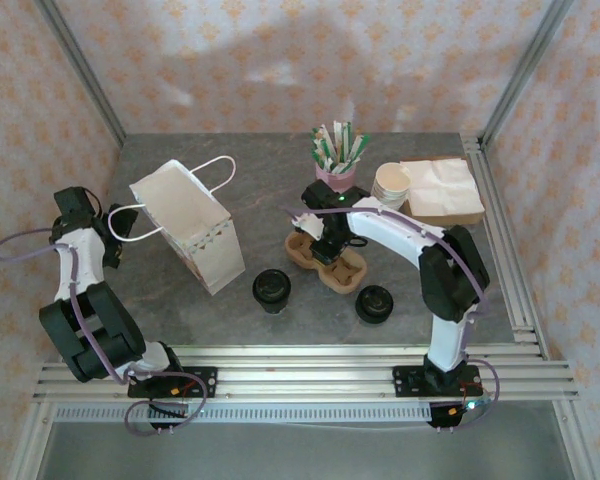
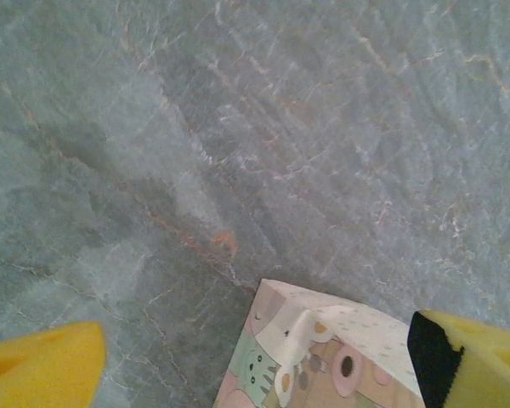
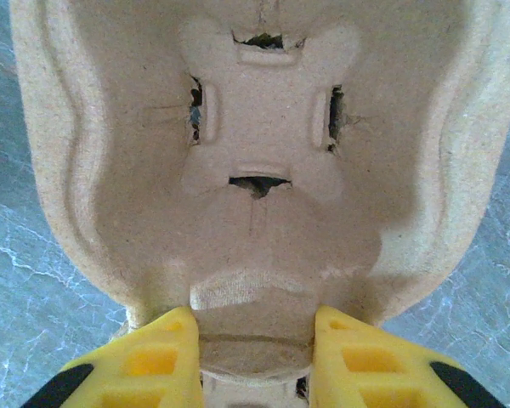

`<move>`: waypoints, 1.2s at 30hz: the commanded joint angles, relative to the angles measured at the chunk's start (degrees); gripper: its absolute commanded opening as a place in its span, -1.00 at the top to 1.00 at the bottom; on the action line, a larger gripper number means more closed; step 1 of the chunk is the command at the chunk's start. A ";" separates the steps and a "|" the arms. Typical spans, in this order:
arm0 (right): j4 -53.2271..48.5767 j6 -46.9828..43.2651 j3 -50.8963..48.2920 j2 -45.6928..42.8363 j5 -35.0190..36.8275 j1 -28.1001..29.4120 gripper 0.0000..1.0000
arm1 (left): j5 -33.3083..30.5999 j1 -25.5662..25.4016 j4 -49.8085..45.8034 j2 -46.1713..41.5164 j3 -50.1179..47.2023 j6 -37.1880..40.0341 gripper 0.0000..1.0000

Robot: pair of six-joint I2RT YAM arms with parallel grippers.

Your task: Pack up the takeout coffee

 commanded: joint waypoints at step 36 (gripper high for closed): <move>-3.29 13.32 6.25 -9.49 3.60 0.23 0.35 | 3.46 -17.47 16.98 8.47 -12.49 -10.04 -0.79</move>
